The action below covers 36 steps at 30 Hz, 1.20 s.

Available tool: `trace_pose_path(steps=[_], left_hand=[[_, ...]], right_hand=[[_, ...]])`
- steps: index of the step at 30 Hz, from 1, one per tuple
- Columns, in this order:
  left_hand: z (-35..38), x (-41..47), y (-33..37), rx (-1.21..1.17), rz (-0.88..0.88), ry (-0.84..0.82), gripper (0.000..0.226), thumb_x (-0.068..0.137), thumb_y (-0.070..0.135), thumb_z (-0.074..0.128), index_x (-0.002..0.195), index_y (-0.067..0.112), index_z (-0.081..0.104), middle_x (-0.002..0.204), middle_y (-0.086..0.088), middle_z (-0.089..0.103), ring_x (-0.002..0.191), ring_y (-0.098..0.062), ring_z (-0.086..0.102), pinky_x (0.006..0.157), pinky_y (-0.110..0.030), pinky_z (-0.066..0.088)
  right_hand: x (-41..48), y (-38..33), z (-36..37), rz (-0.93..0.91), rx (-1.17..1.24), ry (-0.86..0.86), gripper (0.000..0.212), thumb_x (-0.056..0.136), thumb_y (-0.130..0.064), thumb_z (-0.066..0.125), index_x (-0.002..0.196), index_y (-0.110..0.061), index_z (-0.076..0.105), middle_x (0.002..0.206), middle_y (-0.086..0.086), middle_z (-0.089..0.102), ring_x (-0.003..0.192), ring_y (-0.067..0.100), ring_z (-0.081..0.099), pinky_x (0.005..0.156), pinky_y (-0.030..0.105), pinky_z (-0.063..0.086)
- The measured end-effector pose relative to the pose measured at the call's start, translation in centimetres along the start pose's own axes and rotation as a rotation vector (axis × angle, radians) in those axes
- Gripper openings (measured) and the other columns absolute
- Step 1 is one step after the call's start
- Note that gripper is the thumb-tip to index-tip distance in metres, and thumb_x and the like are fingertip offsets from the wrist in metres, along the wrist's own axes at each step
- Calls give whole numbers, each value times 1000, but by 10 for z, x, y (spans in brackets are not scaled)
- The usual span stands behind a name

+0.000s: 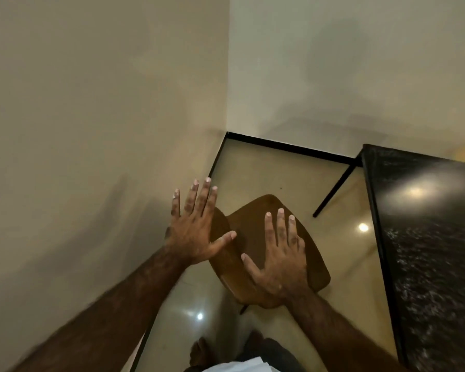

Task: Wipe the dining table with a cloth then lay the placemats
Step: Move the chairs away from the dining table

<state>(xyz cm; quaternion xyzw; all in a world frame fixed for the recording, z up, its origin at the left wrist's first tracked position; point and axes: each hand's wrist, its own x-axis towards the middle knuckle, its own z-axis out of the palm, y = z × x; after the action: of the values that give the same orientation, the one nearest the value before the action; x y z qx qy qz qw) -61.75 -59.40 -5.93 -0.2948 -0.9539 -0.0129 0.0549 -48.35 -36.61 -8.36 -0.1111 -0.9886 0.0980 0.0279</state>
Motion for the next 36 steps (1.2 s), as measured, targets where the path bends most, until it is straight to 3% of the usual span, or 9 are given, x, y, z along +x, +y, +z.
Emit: trace_pose_path(steps=[10, 13, 16, 24, 27, 30, 33, 36], left_hand=[[47, 102, 15, -31, 116, -150, 124, 92, 101, 16, 176, 16, -16, 183, -6, -30, 170, -32, -25, 133, -71, -10], [61, 120, 20, -44, 159, -213, 124, 91, 102, 16, 176, 17, -16, 183, -6, -29, 170, -32, -24, 133, -70, -11], [84, 142, 18, -35, 200, -279, 126, 88, 104, 11, 176, 18, -17, 181, -4, -35, 169, -33, -28, 132, -70, -11], [153, 201, -14, 66, 288, -660, 134, 78, 108, 11, 175, 21, -21, 178, -8, -38, 166, -37, -33, 132, -71, -12], [169, 218, -24, 46, 235, -817, 137, 79, 109, 28, 176, 25, -17, 182, -8, -29, 169, -39, -23, 132, -72, -6], [180, 230, -31, 5, 142, -1007, 140, 79, 105, 50, 177, 27, -13, 185, -10, -20, 171, -44, -8, 132, -72, 13], [191, 234, -38, -118, 2, -1146, 146, 78, 94, 70, 177, 25, -12, 186, -15, -7, 170, -50, 10, 132, -69, 27], [200, 239, -41, -330, -174, -1246, 151, 76, 78, 86, 176, 20, -10, 183, -20, 20, 162, -48, 36, 127, -62, 40]], right_hand=[[42, 40, 30, 224, 48, -56, 124, 87, -95, 42, 180, -30, -7, 188, 4, -18, 174, 36, -6, 131, 65, 24], [38, 47, 45, 315, 89, -126, 125, 87, -100, 37, 177, -34, -17, 185, 1, -26, 174, 35, -13, 132, 64, 19], [35, 53, 67, 434, 128, -170, 127, 84, -104, 31, 174, -36, -27, 185, 1, -28, 173, 36, -12, 131, 67, 23], [38, 34, 111, 816, 249, -403, 123, 84, -104, 28, 173, -38, -27, 185, 4, -26, 173, 41, -7, 134, 65, 19], [37, 23, 119, 939, 313, -482, 124, 88, -102, 36, 172, -37, -28, 183, 6, -30, 173, 42, -7, 134, 65, 20], [36, 12, 128, 1076, 396, -548, 126, 90, -98, 45, 175, -34, -23, 186, 10, -22, 172, 48, 3, 132, 67, 28], [33, 3, 139, 1206, 499, -597, 128, 92, -90, 58, 177, -30, -16, 187, 15, -1, 167, 53, 18, 129, 65, 36], [30, -2, 151, 1340, 654, -625, 125, 93, -76, 72, 179, -25, -5, 178, 20, 30, 159, 50, 38, 127, 62, 44]])
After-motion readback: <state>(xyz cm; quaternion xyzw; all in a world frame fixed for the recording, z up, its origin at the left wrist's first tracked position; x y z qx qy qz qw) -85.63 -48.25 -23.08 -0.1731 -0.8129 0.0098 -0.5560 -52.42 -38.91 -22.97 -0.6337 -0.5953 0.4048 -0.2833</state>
